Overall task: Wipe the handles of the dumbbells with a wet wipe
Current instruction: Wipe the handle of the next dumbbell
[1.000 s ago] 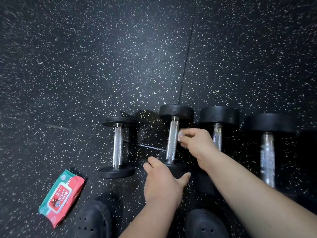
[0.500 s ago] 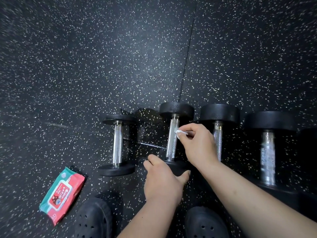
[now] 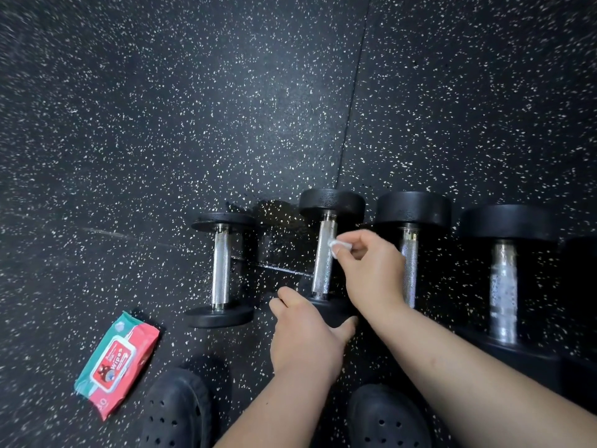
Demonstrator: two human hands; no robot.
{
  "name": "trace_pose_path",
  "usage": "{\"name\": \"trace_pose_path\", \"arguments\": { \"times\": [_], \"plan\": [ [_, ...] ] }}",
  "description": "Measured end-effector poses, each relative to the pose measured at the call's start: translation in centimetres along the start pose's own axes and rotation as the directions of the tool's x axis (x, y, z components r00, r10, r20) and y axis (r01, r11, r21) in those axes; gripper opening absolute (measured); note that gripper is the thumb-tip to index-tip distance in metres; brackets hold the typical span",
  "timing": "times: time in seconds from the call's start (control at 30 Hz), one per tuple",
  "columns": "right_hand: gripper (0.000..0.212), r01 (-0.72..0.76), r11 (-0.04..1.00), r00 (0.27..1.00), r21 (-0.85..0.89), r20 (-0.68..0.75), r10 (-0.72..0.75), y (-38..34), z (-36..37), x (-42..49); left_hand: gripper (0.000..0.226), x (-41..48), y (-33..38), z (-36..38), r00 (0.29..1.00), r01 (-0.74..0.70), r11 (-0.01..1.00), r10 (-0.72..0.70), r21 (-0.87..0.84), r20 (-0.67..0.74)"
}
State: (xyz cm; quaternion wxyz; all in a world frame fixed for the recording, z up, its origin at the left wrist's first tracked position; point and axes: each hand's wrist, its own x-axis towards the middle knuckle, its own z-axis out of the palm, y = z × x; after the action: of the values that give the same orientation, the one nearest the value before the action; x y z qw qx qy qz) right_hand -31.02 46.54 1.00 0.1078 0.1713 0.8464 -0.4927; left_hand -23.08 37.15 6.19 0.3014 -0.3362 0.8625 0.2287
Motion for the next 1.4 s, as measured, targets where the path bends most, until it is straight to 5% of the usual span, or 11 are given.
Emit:
{"name": "trace_pose_path", "arguments": {
  "times": [0.77, 1.07, 1.4],
  "plan": [
    [0.01, 0.134, 0.99, 0.991, -0.05, 0.004, -0.134, 0.0, 0.1, 0.2, 0.099, 0.0, -0.1, 0.2, 1.0, -0.005, 1.0, 0.005, 0.025, -0.002],
    [0.015, 0.296, 0.947, 0.951, -0.124, 0.132, -0.28, 0.7, -0.2, -2.4, 0.086, 0.2, -0.4, 0.4, 0.999, -0.023, 1.0, 0.023, -0.003, -0.022],
    [0.014, 0.51, 0.818, 0.86, -0.266, 0.152, -0.487, -0.5, 0.0, 0.1, 0.1, 0.2, -0.4, 0.4, 1.0, -0.009, 1.0, 0.009, -0.028, -0.028]
  ]
}}
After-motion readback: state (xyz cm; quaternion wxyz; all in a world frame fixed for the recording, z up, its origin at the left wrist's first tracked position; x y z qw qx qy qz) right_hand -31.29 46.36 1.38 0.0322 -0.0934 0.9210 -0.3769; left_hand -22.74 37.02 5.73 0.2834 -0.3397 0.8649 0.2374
